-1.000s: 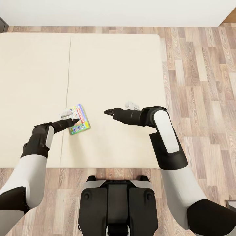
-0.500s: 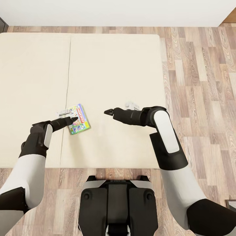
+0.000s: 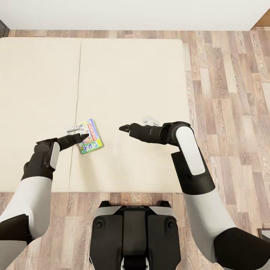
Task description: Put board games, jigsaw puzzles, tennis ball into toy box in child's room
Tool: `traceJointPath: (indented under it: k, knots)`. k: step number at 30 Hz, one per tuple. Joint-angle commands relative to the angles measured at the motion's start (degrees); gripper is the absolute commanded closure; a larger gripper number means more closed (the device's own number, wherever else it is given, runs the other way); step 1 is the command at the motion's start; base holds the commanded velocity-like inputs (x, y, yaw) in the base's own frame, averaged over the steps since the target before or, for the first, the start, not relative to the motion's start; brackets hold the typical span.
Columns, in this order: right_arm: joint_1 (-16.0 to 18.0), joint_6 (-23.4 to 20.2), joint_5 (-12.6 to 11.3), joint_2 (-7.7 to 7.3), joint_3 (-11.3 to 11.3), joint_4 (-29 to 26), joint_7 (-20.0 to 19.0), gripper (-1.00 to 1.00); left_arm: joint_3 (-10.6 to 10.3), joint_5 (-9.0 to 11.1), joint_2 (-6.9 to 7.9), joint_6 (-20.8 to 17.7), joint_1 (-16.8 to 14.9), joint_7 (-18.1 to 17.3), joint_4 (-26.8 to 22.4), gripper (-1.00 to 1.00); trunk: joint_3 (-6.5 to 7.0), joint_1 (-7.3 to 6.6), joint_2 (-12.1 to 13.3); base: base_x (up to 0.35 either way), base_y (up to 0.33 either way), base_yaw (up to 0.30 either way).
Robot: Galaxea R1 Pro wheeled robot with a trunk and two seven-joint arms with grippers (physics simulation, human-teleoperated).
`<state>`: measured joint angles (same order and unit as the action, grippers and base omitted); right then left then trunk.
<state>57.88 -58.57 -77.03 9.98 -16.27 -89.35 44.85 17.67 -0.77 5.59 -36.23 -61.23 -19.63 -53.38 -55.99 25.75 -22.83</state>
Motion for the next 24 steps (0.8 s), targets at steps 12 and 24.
traceJointPath:
  k: [12,24]
  knots:
    - [0.04,-0.13,-0.5,0.02,0.01,-0.04,0.59,-1.0,0.08,-0.08,-0.09,-0.33,-0.03,-0.4,-0.06,-1.0,-0.06,0.03,-0.09,0.082,0.0,0.0]
    - [0.04,-0.14,-0.49,0.02,0.01,-0.04,0.59,-1.0,0.15,-0.1,0.18,-0.33,-0.03,-0.4,-0.06,-1.0,-0.06,0.03,-0.09,0.018,0.0,0.0]
